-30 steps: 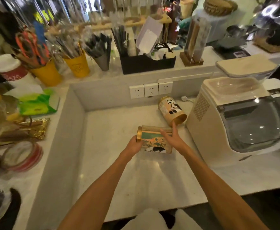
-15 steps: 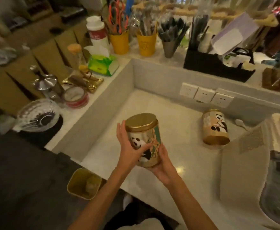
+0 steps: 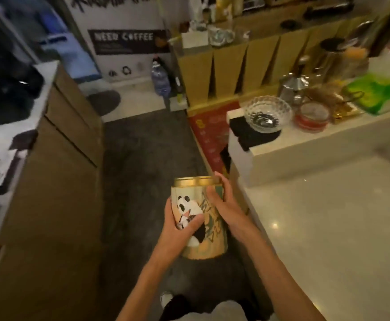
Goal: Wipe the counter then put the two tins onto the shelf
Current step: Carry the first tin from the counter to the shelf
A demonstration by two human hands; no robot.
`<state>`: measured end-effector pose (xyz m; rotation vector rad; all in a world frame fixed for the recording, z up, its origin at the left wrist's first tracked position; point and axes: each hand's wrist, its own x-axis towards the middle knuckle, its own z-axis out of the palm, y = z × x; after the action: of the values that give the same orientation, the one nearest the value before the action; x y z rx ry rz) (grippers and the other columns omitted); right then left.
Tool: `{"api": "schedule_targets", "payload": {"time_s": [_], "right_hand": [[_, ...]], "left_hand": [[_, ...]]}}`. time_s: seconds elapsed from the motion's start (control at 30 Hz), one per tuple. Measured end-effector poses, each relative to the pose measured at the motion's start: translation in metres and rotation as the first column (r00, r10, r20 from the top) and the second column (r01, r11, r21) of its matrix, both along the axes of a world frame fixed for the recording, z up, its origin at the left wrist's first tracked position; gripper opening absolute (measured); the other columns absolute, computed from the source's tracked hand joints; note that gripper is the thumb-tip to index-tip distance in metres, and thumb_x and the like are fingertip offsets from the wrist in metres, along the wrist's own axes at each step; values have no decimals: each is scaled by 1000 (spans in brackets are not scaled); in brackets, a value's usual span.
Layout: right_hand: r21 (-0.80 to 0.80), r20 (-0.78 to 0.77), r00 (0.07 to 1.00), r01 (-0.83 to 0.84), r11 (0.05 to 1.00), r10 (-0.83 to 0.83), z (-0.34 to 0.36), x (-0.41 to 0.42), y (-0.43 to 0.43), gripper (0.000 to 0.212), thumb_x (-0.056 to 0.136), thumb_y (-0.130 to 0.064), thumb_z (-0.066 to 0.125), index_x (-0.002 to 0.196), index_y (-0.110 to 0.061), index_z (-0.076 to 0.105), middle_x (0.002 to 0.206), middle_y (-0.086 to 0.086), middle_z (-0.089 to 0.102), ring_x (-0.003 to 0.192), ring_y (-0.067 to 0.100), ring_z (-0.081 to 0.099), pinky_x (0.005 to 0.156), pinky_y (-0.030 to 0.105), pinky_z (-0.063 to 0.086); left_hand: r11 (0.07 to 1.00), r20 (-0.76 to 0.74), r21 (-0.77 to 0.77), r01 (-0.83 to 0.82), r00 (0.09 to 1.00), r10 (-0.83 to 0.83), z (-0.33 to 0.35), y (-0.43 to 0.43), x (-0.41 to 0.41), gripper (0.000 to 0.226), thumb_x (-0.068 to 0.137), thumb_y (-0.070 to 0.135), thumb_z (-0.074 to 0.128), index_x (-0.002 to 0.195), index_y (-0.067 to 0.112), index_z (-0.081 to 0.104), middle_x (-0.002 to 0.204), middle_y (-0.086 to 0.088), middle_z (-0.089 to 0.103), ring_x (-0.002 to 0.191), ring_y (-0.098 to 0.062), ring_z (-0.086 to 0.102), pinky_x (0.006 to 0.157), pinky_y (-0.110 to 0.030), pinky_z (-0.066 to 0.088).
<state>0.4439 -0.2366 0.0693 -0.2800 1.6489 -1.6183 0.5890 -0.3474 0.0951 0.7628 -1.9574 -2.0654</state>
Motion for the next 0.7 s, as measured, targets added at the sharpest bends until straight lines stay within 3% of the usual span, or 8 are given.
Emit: {"api": "schedule_targets", "payload": {"time_s": [0.07, 0.1, 0.2, 0.3, 0.43, 0.5, 0.6, 0.7], "right_hand": [[-43, 66, 996, -49, 998, 52, 8, 24, -62, 64, 62, -80, 72, 119, -73, 44, 109, -17, 74, 97, 7, 74, 74, 26, 62], [-79, 104, 991, -76, 994, 84, 11, 39, -93, 70, 61, -81, 71, 125, -66, 46, 110, -13, 75, 98, 10, 75, 75, 30, 63], [-169, 227, 941, -217, 961, 252, 22, 95, -188, 94, 70, -82, 61, 147, -31, 43, 134, 12, 64, 120, 32, 65, 103, 55, 51], [-219, 231, 882, -364, 905, 411, 35, 156, -279, 95, 72, -82, 58, 145, -22, 46, 138, 19, 60, 125, 36, 60, 107, 59, 45], [-299, 146, 788, -541, 786, 598, 84, 235, -398, 88, 81, -72, 51, 148, -15, 42, 141, 22, 57, 129, 37, 57, 111, 59, 42], [-369, 59, 718, -630, 683, 694, 129, 275, -460, 87, 82, -69, 50, 150, -15, 40, 142, 21, 56, 130, 37, 56, 112, 58, 41], [-488, -148, 573, -751, 445, 806, 214, 342, -539, 86, 83, -73, 48, 150, -18, 40, 142, 19, 56, 130, 35, 56, 111, 58, 42], [-609, -311, 461, -768, 198, 831, 303, 411, -605, 83, 84, -72, 46, 147, -17, 45, 142, 17, 56, 132, 33, 54, 113, 55, 40]], "left_hand": [[997, 13, 33, -68, 998, 68, 9, -40, 41, 95, 68, 46, 87, 140, 53, 25, 121, 24, 65, 110, -3, 67, 73, -17, 58], [990, 38, 63, -129, 991, 127, 14, -63, 66, 104, 61, 56, 87, 142, 57, 21, 123, 26, 63, 112, -5, 66, 74, -20, 59], [936, 137, 86, -340, 935, 327, 29, -128, 141, 122, 48, 77, 80, 149, 51, 18, 139, 14, 53, 118, -12, 62, 88, -25, 51], [895, 124, 61, -441, 894, 432, 41, -179, 205, 109, 58, 71, 78, 149, 36, 28, 138, 9, 59, 117, -9, 65, 95, -28, 51], [789, 76, -49, -613, 785, 615, 87, -250, 278, 101, 62, 60, 82, 145, 37, 29, 130, 13, 63, 109, -3, 68, 75, -15, 57], [715, 23, -123, -689, 718, 696, 125, -286, 310, 95, 65, 57, 83, 142, 39, 29, 127, 14, 64, 106, -1, 69, 71, -13, 57], [563, -93, -271, -781, 603, 792, 195, -330, 362, 91, 67, 53, 81, 138, 41, 26, 121, 18, 63, 101, 7, 67, 69, -8, 55], [296, -249, -424, -856, 424, 871, 268, -363, 411, 104, 55, 61, 86, 136, 49, 22, 117, 24, 65, 100, 11, 65, 67, -6, 54]]}}
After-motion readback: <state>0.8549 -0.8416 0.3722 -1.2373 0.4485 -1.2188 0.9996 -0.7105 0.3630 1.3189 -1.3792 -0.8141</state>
